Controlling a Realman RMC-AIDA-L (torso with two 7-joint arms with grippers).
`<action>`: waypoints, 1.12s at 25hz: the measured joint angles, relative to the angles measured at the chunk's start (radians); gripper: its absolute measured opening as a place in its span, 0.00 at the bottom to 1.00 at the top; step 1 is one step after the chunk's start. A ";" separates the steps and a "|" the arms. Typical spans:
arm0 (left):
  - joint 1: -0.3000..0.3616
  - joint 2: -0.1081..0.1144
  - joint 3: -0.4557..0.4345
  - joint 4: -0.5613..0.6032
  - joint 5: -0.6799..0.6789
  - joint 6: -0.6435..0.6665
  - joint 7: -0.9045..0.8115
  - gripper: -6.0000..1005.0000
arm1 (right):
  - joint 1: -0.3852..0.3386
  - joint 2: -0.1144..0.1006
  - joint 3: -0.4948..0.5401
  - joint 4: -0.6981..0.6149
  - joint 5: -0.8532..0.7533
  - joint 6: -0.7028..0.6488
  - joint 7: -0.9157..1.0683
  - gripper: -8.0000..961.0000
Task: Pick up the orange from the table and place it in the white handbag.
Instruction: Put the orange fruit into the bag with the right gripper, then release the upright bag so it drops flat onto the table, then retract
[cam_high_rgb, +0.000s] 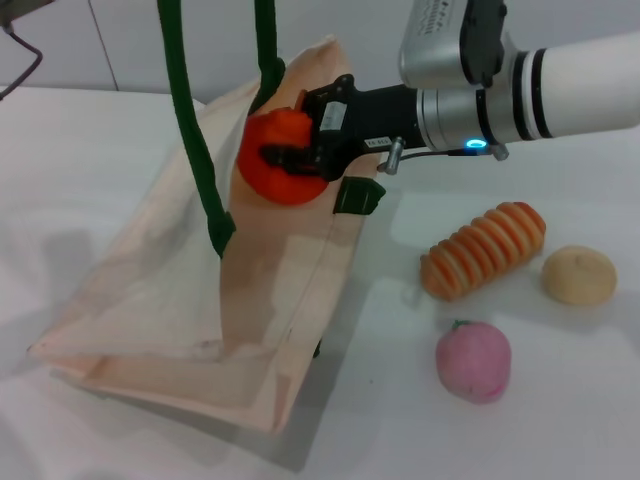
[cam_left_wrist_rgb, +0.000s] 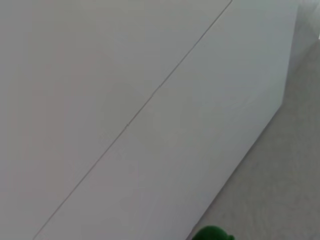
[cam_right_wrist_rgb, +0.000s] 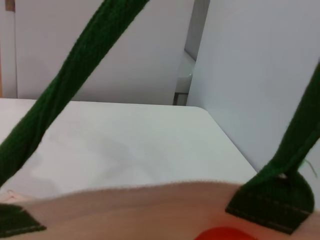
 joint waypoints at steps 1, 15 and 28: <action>0.001 0.001 0.000 0.000 0.000 -0.001 0.000 0.12 | 0.000 -0.001 -0.001 0.000 -0.001 0.001 0.005 0.35; 0.019 0.004 -0.001 0.002 -0.002 -0.026 0.000 0.15 | -0.042 -0.006 -0.127 -0.120 -0.007 0.061 0.175 0.82; 0.066 0.029 -0.001 0.091 -0.014 -0.143 -0.001 0.22 | -0.280 -0.009 -0.163 -0.487 -0.006 0.109 0.378 0.92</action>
